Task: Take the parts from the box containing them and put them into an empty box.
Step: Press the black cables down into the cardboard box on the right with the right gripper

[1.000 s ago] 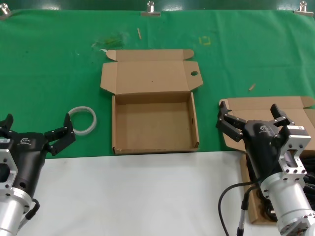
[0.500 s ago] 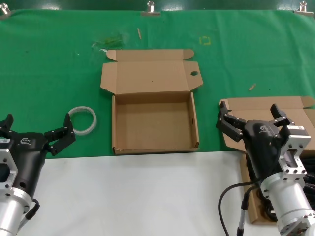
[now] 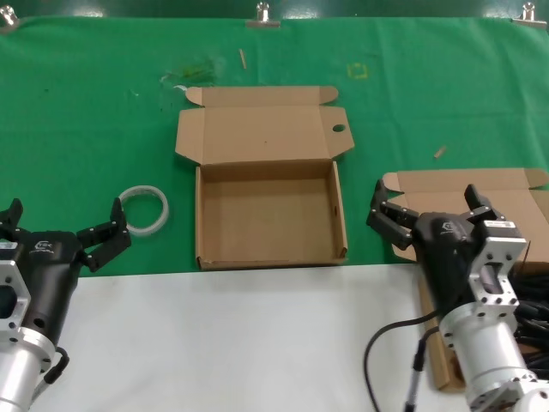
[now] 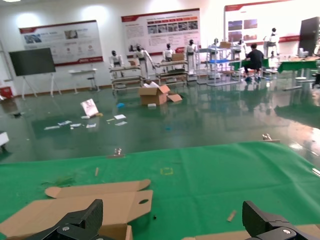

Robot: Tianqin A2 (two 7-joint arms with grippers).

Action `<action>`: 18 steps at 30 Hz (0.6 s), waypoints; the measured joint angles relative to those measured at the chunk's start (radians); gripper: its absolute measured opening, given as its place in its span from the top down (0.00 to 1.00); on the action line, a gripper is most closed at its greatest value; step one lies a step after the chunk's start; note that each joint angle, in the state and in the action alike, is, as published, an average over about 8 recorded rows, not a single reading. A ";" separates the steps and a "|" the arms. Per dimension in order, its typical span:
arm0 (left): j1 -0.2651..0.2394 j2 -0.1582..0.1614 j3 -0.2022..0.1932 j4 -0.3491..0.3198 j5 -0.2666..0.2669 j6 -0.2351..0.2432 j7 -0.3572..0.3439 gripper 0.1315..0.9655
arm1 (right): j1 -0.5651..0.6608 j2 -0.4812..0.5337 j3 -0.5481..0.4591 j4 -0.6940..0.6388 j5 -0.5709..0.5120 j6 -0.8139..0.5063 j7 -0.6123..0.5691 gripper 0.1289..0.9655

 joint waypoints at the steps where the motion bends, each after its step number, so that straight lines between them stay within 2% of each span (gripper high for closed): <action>1: 0.000 0.000 0.000 0.000 0.000 0.000 0.000 0.00 | 0.000 0.000 -0.015 0.004 0.015 0.021 -0.017 0.00; 8: 0.000 0.000 0.000 0.000 0.000 0.000 0.000 0.00 | -0.009 0.000 -0.106 0.058 0.185 0.192 -0.210 0.00; 13: 0.000 0.000 0.000 0.000 0.000 0.000 0.000 0.00 | -0.030 0.000 -0.133 0.117 0.306 0.342 -0.411 0.00; 18: 0.000 0.000 0.000 0.000 0.000 0.000 0.000 0.00 | -0.061 0.000 -0.124 0.174 0.355 0.508 -0.632 0.00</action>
